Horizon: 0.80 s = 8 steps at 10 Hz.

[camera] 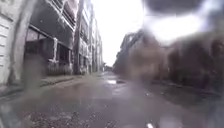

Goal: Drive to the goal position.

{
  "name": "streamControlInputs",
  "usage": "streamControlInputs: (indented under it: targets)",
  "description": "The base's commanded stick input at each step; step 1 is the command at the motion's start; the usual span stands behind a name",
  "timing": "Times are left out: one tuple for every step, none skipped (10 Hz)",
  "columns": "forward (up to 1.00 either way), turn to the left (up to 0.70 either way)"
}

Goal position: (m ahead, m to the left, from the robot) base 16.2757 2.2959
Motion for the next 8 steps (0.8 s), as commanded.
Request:
streamControlInputs:
  targets:
    - [0.5,0.02]
    - [0.5,0.02]
    - [0.5,0.02]
    - [0.5,0.02]
    - [0.5,0.02]
    - [0.5,0.02]
    - [0.5,0.02]
    - [0.5,0.02]
